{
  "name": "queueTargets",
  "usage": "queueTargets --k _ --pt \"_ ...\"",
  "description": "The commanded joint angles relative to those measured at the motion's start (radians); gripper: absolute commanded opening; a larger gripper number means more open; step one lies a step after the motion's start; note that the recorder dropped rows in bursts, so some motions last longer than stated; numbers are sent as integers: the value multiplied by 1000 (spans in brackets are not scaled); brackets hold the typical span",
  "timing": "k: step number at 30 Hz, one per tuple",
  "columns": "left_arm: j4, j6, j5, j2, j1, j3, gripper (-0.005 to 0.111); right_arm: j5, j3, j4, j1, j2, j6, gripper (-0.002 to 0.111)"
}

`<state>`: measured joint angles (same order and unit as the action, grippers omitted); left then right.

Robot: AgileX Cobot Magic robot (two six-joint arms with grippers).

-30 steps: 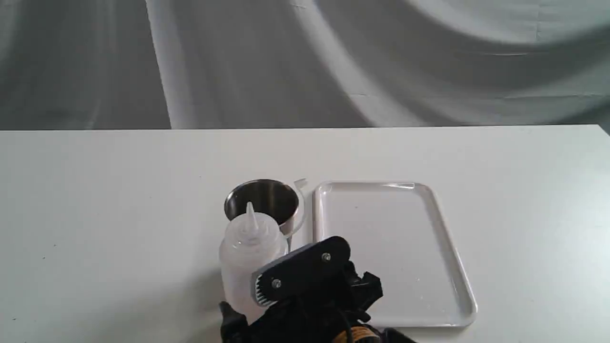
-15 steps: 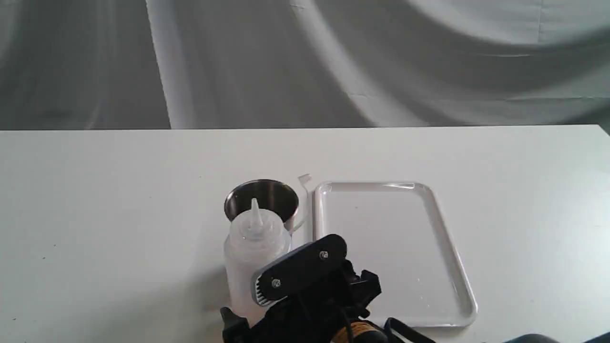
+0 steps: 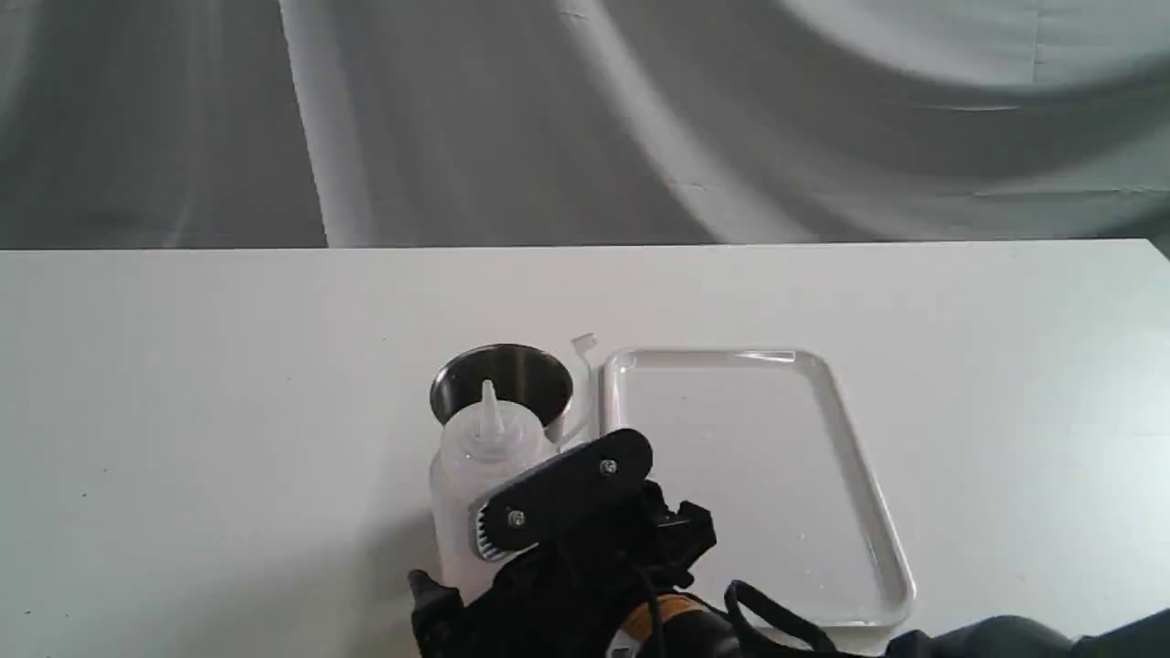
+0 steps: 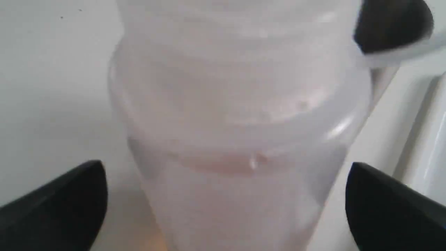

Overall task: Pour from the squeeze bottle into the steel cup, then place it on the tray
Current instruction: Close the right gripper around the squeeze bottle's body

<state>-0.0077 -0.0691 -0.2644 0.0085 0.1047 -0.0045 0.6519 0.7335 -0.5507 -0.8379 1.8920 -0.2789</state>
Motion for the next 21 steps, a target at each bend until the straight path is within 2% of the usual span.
queueTargets --k 1,13,21 --pt "-4 -2 -1 3 -5 4 8 -36 38 -1 4 1 -7 90" --pt "-4 -2 -1 3 -5 4 8 -80 48 -43 4 68 -4 90" --pt "-4 -2 -1 3 -5 4 8 -32 55 -47 2 60 -1 90"
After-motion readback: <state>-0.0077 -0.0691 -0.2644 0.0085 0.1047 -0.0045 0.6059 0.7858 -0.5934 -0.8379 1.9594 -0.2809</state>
